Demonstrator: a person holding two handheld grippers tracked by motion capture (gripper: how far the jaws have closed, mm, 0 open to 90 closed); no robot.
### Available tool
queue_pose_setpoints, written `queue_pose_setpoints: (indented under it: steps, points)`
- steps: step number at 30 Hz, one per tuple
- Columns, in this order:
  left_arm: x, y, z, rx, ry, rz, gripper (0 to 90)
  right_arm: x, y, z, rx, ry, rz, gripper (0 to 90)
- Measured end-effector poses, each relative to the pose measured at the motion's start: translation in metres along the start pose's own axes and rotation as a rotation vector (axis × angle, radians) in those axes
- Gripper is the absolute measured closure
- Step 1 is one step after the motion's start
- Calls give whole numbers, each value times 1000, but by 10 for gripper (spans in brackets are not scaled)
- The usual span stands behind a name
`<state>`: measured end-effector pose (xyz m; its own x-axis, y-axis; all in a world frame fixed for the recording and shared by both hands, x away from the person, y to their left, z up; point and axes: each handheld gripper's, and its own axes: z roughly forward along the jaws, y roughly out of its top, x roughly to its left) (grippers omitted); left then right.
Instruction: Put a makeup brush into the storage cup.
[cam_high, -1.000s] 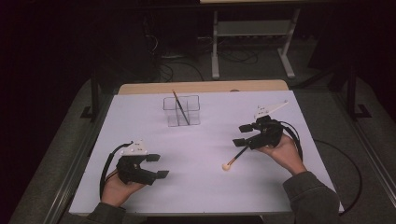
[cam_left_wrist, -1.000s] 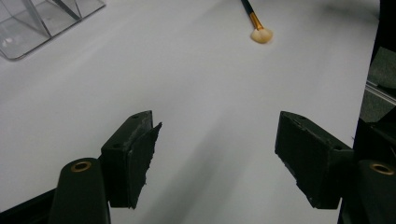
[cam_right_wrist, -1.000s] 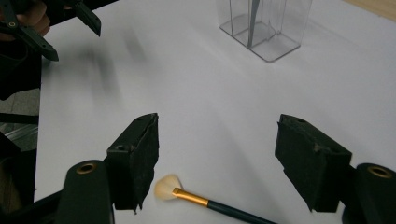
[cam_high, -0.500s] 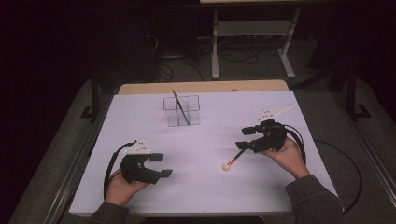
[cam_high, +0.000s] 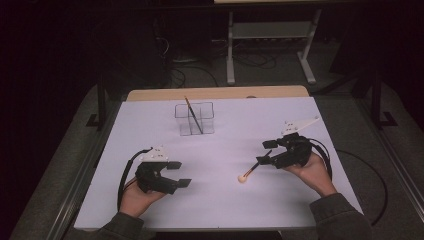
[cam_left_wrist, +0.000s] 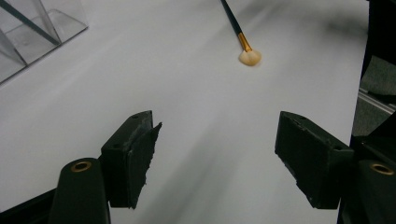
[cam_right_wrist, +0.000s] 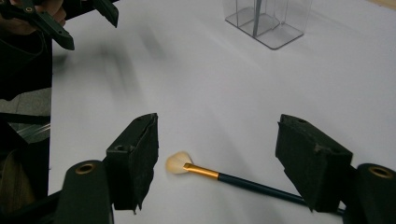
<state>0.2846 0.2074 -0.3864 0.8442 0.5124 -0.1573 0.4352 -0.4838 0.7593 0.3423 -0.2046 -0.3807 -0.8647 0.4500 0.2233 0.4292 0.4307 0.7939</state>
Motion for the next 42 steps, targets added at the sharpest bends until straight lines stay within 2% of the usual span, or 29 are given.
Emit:
queue_pose_setpoints:
  steps: [9,10,12,15,26,34,41,42]
  points:
    - [-3,9,10,20,-3,21,279,1,-10,-3,6,2,7,288]
    - [-4,10,12,22,-5,13,279,2,-11,-2,9,2,11,287]
    - [-4,12,14,25,-6,23,279,2,-12,-3,14,3,13,287]
    - [-5,15,17,27,-13,24,279,3,-13,-3,14,-1,3,288]
    - [-8,24,28,39,-20,25,276,5,-24,-4,24,-7,16,285]
    - [-12,34,41,57,-34,48,274,7,-26,-7,31,-9,11,286]
    - [-16,42,54,65,-42,41,275,6,-31,-8,41,-15,14,286]
    - [-16,44,56,66,-43,50,275,6,-32,-9,42,-17,15,287]
